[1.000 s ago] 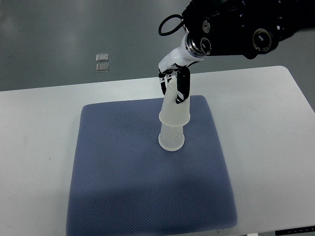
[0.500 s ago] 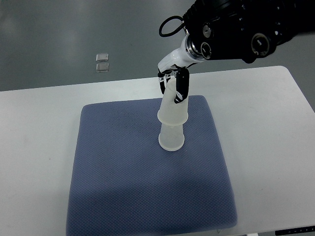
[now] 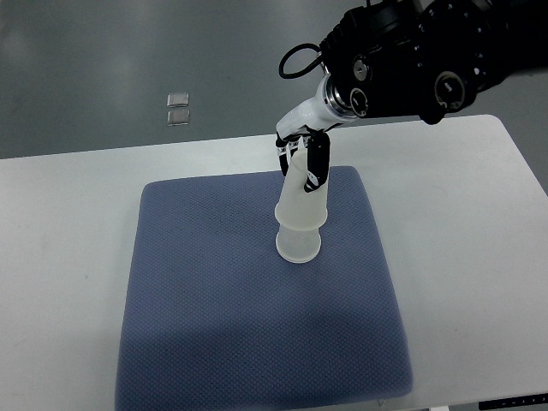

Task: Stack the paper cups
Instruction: 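Open the right hand fingers to release the stacked cup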

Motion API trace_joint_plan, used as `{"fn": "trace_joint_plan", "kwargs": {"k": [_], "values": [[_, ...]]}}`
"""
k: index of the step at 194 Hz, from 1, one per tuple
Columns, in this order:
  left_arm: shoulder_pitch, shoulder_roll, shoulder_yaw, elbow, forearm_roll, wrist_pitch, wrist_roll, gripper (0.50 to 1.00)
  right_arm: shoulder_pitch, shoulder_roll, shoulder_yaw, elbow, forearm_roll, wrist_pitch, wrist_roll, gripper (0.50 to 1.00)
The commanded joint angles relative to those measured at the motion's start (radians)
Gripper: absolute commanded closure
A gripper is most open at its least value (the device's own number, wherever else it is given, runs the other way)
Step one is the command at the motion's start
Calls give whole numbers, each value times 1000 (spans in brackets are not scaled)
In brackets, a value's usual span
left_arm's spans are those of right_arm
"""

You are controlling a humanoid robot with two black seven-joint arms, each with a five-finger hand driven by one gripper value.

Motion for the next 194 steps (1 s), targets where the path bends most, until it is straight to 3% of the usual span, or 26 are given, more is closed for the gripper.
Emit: {"fn": "trace_joint_plan", "kwargs": {"k": [1,194], "values": [[0,0,0,0,0,1,0,500,-9,0,0,1,0,-21,0,771],[0,0,0,-2,0,0,0,500,-57,0,20,1,32,-67,11,732]]}}
